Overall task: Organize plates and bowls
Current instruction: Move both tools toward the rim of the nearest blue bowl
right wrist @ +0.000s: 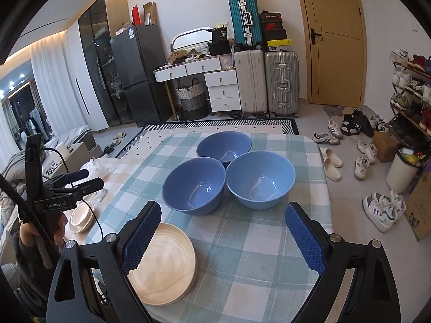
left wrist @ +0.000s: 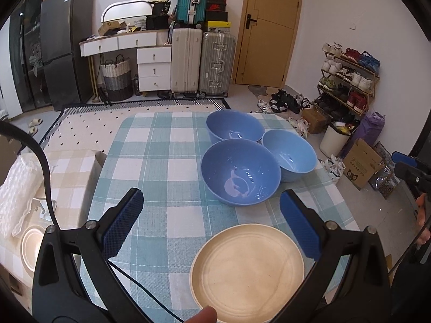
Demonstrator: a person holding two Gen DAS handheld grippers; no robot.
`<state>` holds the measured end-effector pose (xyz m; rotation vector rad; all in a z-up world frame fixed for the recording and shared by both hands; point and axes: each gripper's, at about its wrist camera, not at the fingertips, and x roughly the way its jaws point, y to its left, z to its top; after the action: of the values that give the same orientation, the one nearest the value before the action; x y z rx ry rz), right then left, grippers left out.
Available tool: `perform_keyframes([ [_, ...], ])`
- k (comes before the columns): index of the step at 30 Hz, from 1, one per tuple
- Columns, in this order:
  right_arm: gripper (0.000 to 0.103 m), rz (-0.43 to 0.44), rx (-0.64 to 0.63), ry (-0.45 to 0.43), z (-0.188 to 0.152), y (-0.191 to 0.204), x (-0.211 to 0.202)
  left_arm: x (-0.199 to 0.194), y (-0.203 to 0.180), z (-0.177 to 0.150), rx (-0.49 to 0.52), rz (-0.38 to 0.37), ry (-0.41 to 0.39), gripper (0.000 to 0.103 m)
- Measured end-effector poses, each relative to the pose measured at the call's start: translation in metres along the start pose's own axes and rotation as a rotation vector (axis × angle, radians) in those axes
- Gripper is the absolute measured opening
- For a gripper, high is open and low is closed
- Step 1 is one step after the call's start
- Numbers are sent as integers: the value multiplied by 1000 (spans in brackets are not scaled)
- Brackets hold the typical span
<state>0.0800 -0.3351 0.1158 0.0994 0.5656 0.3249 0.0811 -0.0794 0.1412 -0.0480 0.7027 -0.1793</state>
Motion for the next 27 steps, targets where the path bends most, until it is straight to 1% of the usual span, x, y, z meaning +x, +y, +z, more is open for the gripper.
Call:
perform_keyframes([
  [2, 95, -10, 3, -1, -1, 0, 10, 11, 5, 0, -12, 4, 7, 101],
  [6, 95, -14, 11, 18, -5, 3, 43, 37, 12, -3, 6, 15, 35, 101],
  [12, 97, 1, 42, 71, -7, -7, 93, 82, 22, 2, 4, -32, 56, 101],
  [18, 97, -3, 61, 96, 5, -13, 122, 121, 26, 18, 12, -57, 76, 101],
  [21, 97, 13, 63, 105, 9, -11, 134, 139, 29, 25, 4, -68, 90, 101],
  [27, 97, 10, 33, 154, 8, -6, 164, 172, 28, 33, 19, -77, 114, 101],
])
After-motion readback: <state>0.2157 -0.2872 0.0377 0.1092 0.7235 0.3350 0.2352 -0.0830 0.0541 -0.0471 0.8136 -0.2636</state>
